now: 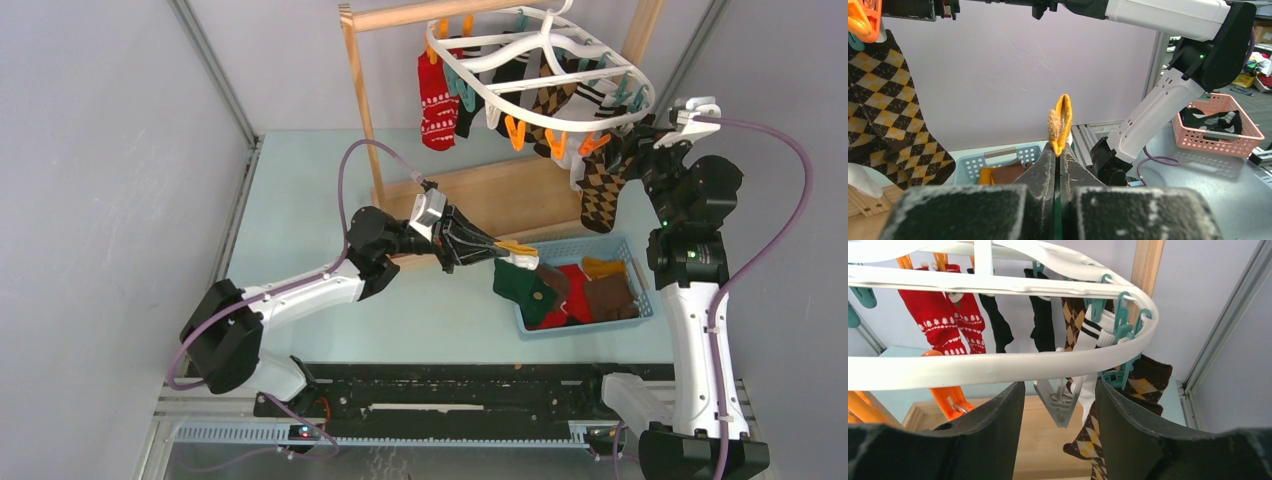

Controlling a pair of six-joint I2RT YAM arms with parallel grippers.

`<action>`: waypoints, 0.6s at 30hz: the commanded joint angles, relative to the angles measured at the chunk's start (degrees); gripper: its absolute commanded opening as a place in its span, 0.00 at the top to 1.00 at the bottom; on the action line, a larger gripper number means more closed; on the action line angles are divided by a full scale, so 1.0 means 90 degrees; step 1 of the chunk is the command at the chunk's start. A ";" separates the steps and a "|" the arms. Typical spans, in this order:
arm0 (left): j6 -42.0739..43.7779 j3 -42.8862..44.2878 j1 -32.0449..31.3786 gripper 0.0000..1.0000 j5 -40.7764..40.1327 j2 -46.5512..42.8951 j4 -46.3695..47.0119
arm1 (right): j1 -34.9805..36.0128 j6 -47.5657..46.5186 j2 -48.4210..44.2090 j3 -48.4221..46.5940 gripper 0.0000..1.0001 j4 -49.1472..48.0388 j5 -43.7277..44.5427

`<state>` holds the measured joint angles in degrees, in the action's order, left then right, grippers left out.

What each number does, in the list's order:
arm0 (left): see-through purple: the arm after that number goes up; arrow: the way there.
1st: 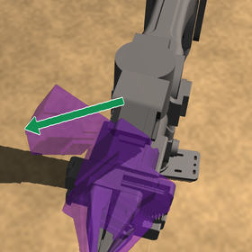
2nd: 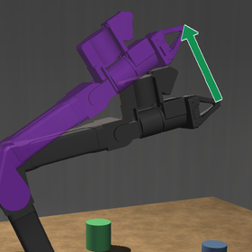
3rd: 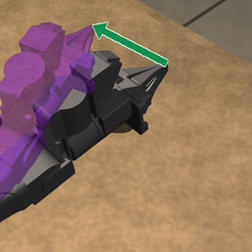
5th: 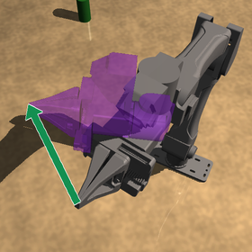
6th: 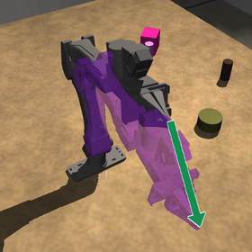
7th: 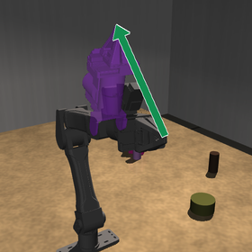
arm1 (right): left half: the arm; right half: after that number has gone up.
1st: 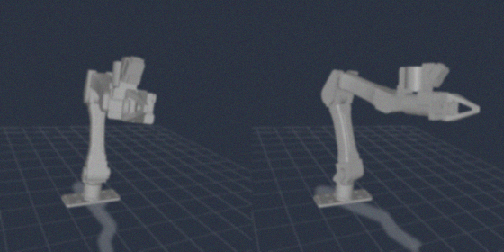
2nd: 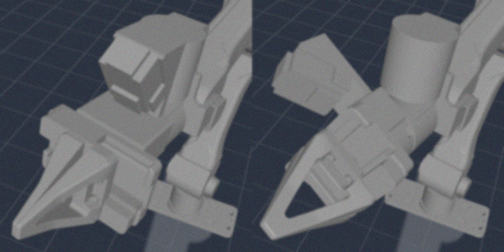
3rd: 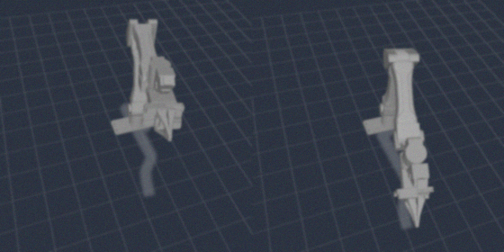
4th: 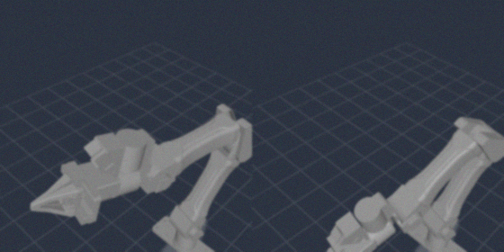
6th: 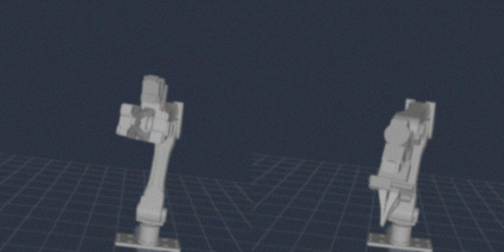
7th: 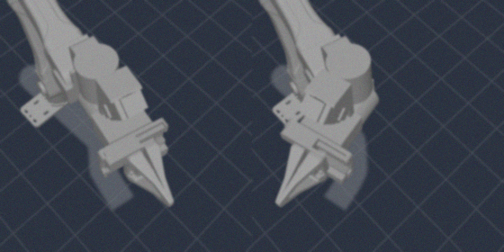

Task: Clip the socks to the hanger
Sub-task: Open the clamp at the hanger.

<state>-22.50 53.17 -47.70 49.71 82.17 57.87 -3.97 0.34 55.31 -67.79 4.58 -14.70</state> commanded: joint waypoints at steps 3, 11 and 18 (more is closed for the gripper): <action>0.0000 0.0037 0.0042 1.00 -0.0084 -0.0224 0.0245 | 0.0040 0.0176 0.0002 0.0030 0.39 -0.0719 0.0197; -0.0027 0.0085 0.0041 1.00 -0.0096 -0.0205 0.0240 | 0.0040 0.0201 0.0027 0.0109 0.50 -0.0840 0.0152; -0.0029 0.0178 0.0037 1.00 -0.0177 -0.0117 0.0198 | -0.0006 0.0243 -0.0003 0.0109 0.67 -0.0860 0.0003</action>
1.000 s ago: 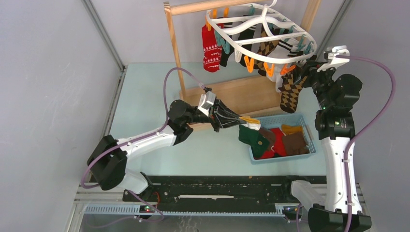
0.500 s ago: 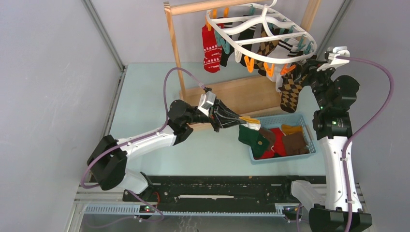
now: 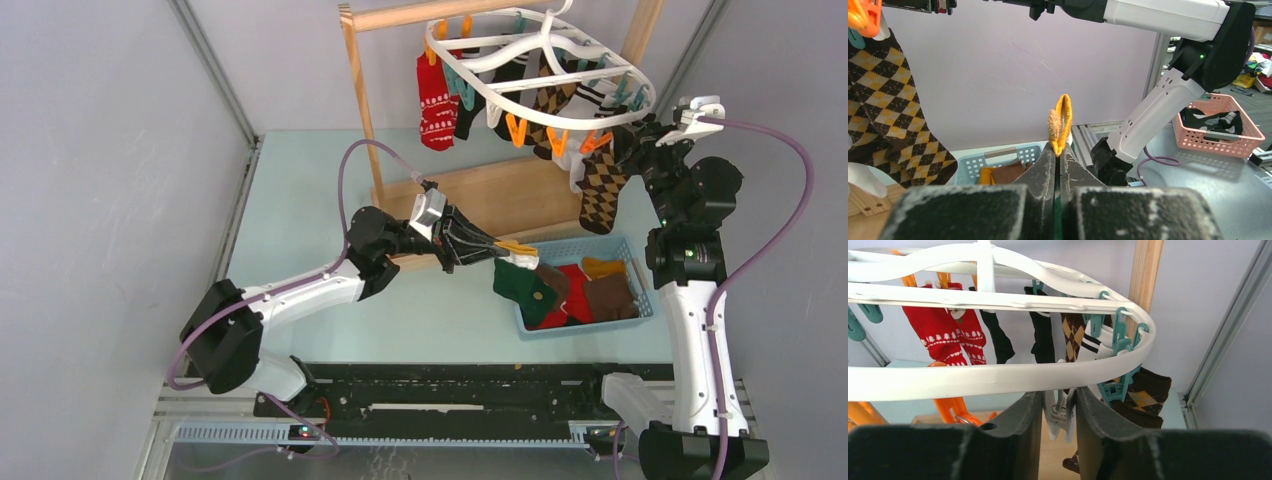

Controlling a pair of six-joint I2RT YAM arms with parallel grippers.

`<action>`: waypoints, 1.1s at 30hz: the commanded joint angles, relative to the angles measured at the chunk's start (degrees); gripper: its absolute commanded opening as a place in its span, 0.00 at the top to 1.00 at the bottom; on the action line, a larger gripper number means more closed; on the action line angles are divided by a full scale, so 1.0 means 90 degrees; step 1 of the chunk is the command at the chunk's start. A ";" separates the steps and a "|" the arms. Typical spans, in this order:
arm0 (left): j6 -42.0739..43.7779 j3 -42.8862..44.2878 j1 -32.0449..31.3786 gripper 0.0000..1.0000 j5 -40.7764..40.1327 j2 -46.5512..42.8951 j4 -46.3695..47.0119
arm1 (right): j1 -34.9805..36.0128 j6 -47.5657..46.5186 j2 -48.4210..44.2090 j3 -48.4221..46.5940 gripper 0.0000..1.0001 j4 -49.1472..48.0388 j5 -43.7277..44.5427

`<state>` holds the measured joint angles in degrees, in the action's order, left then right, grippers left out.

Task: Clip the socks to the hanger
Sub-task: Open the clamp at the hanger.

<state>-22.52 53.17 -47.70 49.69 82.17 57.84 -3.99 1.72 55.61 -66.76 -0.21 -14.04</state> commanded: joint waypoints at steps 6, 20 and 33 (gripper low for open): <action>0.0078 0.0734 0.0037 1.00 -0.0358 0.0221 -0.0338 | -0.0026 0.0218 -0.0125 0.0001 0.76 -0.0275 -0.0167; 0.0102 0.2618 0.0020 1.00 -0.1237 0.2224 0.0040 | -0.0043 0.0621 -0.0259 -0.0004 0.80 -0.0006 -0.0430; -0.2301 0.4847 0.0057 1.00 -0.0767 0.4353 0.1815 | -0.0120 0.0925 -0.0310 -0.0004 0.82 0.0170 -0.0835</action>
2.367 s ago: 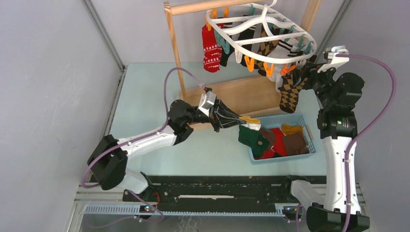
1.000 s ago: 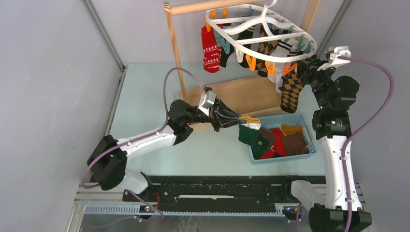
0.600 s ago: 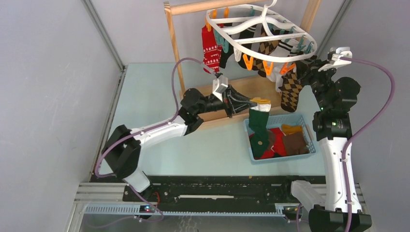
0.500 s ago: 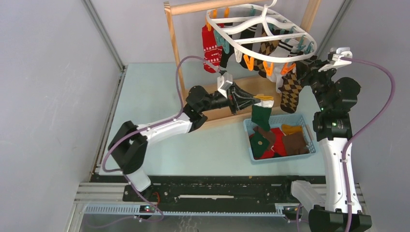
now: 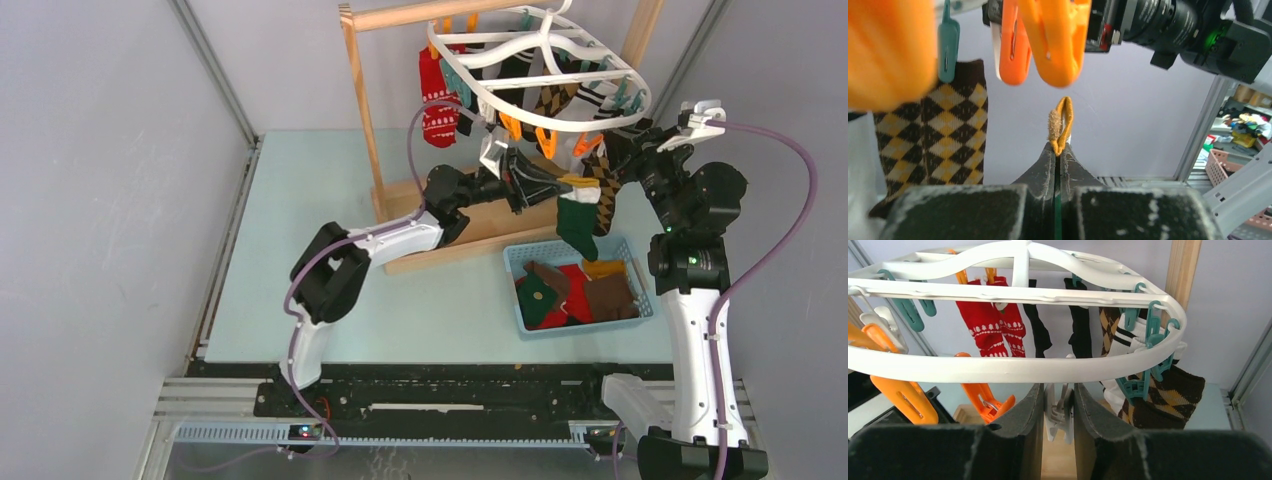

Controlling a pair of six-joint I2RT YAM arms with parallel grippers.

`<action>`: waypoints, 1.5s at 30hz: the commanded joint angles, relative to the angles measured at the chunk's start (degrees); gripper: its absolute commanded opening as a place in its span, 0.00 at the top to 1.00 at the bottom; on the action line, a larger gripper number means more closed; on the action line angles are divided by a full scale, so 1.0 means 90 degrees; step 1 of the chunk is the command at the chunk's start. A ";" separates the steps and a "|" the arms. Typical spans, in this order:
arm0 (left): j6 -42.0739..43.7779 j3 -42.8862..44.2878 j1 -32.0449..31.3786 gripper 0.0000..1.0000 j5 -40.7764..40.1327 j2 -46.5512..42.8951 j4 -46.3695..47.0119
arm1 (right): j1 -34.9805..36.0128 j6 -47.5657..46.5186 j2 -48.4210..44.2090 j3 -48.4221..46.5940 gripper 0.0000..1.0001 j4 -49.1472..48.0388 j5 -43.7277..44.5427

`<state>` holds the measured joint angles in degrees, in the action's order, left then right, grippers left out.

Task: Clip the socks to the hanger
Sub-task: Open the clamp at the hanger, then clamp the sock onto the hanger.

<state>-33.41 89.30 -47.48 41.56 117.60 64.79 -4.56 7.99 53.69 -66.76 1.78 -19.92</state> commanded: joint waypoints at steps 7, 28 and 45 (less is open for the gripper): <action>-0.2192 0.1808 0.0032 1.00 0.0158 0.1249 0.1641 | -0.0151 0.0392 -0.0138 -0.0010 0.82 -0.0060 -0.0389; -0.2836 0.2891 0.0172 1.00 -0.0333 0.2208 0.1634 | -0.0221 0.0567 -0.0185 -0.0004 0.82 0.0067 -0.0679; -0.3053 0.3291 0.0188 1.00 -0.0437 0.2342 0.1476 | -0.0236 0.0568 -0.0140 -0.0004 0.83 0.0083 -0.0824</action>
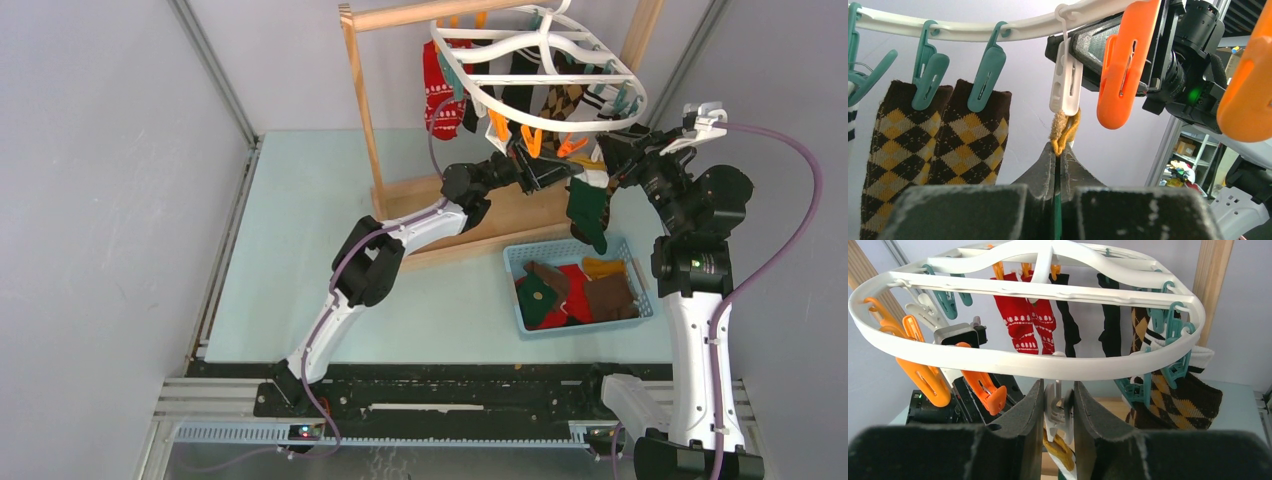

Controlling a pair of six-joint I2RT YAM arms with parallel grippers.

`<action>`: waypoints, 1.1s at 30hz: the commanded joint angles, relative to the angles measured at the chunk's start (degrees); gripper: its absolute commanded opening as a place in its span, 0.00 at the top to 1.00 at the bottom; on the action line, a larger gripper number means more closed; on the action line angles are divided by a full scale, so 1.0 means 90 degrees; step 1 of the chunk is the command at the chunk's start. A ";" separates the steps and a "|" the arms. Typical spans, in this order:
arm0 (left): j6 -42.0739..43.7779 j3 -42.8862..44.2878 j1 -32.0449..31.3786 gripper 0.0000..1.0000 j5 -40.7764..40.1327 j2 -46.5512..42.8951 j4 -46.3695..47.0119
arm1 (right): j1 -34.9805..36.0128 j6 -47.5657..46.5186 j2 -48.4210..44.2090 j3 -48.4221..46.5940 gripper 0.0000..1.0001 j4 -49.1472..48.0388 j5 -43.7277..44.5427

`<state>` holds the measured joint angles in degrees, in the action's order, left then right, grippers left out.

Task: Clip the socks to the hanger
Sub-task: Clamp the sock onto the hanger.

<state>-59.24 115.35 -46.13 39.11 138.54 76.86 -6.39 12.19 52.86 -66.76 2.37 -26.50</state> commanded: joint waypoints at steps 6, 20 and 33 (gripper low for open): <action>-0.0344 0.0434 0.0047 1.00 -0.0260 0.0017 0.0181 | -0.0032 0.0069 -0.0029 -0.0004 0.83 0.0039 -0.0137; -0.0614 0.0452 0.0057 1.00 -0.0420 -0.0031 -0.0003 | 0.0006 -0.0052 -0.0007 -0.0007 0.83 0.0151 -0.0263; -0.0985 0.0442 0.0055 1.00 -0.0373 -0.0086 0.0228 | 0.0251 -0.0862 -0.0129 -0.0004 0.84 0.0235 0.0038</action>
<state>-66.11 116.38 -45.98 36.14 138.63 75.88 -4.43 7.46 52.84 -66.76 4.10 -27.38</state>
